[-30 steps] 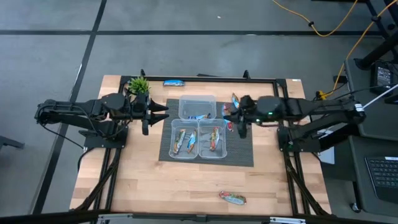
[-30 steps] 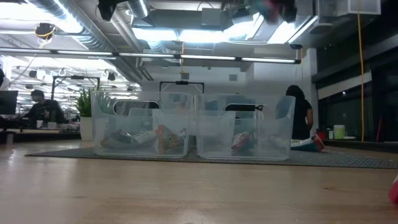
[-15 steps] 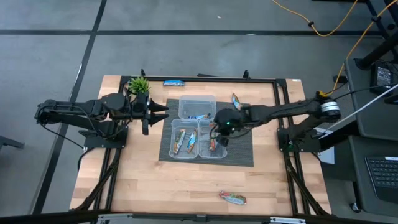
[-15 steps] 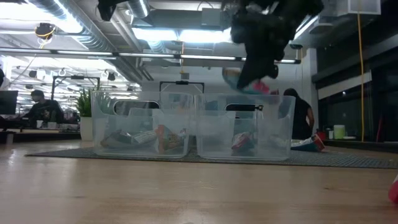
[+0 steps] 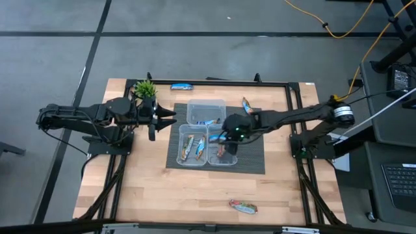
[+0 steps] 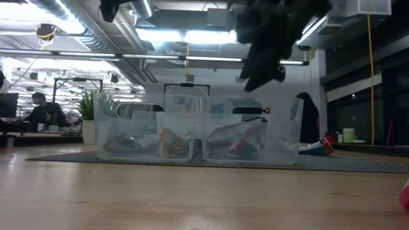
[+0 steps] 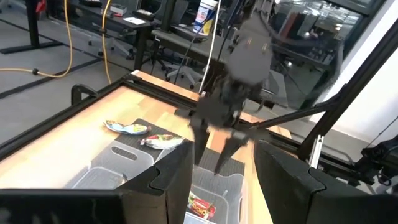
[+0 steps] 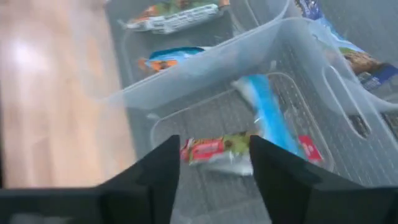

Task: Pick and place Granola Bars by type
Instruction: Put the red granola bar into the bottom right transparent bin

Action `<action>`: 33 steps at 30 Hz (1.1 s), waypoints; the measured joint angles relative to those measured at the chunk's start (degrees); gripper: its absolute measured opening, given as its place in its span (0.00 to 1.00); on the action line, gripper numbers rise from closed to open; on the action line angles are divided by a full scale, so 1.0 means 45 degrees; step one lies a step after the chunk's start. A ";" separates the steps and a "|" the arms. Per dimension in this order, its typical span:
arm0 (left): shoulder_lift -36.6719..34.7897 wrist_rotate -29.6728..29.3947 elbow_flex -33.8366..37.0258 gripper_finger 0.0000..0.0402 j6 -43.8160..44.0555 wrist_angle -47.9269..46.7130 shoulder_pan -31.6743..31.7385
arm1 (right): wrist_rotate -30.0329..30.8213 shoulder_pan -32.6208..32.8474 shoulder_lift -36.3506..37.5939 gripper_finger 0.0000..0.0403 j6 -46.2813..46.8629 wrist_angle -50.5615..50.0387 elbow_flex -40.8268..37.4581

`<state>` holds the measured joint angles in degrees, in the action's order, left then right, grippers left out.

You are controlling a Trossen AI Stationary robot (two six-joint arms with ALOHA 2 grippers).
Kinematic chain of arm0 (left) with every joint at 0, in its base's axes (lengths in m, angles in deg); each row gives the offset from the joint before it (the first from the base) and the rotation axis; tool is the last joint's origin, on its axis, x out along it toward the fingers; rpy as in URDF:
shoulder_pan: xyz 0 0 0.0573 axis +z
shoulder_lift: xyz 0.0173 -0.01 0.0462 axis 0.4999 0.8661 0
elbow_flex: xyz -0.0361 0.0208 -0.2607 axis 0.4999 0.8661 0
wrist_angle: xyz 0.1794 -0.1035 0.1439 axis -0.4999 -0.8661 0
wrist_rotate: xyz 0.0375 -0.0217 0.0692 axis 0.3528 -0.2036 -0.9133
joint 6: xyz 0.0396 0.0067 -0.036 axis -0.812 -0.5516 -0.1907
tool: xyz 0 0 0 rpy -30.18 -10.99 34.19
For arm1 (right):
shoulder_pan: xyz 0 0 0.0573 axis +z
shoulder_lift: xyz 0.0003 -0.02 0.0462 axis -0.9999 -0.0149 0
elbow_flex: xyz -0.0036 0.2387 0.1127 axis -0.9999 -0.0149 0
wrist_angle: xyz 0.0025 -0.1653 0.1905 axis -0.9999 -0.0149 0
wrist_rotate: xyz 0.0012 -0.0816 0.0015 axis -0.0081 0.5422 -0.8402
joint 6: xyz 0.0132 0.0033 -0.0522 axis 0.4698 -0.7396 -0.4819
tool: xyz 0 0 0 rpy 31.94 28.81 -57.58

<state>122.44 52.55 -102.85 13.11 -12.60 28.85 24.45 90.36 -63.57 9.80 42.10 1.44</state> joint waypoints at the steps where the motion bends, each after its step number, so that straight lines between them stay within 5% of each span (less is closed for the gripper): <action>1: 0.0000 0.0000 0.0000 0.41 0.0000 -0.0042 0.0002 | -0.0019 0.0120 0.0323 0.52 0.0038 -0.0268 0.0001; 6: 0.0000 0.0000 0.0000 0.41 0.0016 -0.0603 0.0003 | -0.1473 0.1410 0.2206 0.56 0.0758 -0.2224 0.0005; 11: 0.0001 -0.0001 0.0000 0.41 0.0043 -0.1243 0.0004 | -0.3812 0.3701 0.3965 0.54 0.1998 -0.1440 0.0005; 14: 0.0005 0.0000 0.0000 0.41 0.0044 -0.1375 0.0004 | -0.3446 0.5367 0.4483 0.54 0.2617 0.0267 0.0008; 17: 0.0001 0.0000 0.0000 0.41 0.0039 -0.1357 0.0000 | -0.1692 0.6744 0.4491 0.53 0.3012 0.1362 0.0015; 23: 0.0003 0.0000 0.0000 0.41 0.0029 -0.1360 0.0002 | 0.0435 0.8260 0.3362 0.53 0.3905 0.0874 0.0010; 33: 0.0005 0.0000 0.0000 0.41 0.0349 -0.1259 0.0004 | -0.0520 0.8752 -0.0087 0.66 0.4806 0.0881 0.0010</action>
<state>122.46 52.55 -102.85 14.68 -18.26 28.87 22.11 129.75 -63.96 31.43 46.07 1.48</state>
